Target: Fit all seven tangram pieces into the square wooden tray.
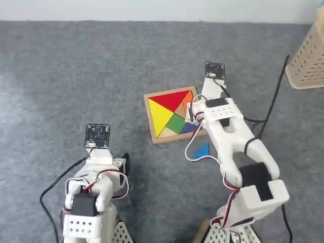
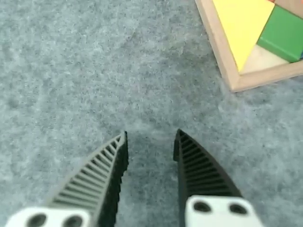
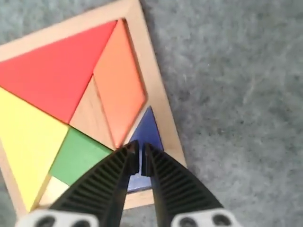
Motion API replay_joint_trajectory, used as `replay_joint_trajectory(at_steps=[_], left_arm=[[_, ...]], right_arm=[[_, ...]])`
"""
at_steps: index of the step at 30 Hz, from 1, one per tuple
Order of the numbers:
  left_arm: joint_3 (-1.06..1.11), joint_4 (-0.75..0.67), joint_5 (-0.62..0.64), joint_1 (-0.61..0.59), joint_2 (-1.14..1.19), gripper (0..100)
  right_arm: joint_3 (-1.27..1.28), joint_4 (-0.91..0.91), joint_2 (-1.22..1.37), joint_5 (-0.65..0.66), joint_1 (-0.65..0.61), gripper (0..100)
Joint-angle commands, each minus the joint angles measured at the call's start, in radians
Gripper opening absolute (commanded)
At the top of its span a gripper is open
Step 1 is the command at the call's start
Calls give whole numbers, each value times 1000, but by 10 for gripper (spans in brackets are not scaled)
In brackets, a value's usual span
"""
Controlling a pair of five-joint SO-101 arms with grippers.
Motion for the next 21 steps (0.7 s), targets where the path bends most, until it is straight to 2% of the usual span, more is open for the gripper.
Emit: replay_joint_trajectory(at_steps=[1, 8, 13, 21], left_arm=[[-2, -6, 6, -3, -20, 152], [-2, -6, 6, -3, -20, 152], [-2, -6, 6, -3, -20, 152], [-2, -6, 6, -3, -20, 152]], right_arm=[[-18, 12, -4, 17, 19, 15], [-17, 48, -77, 29, 134, 19], [-25, 269, -257, 310, 91, 21], [35, 403, -265, 537, -59, 27]])
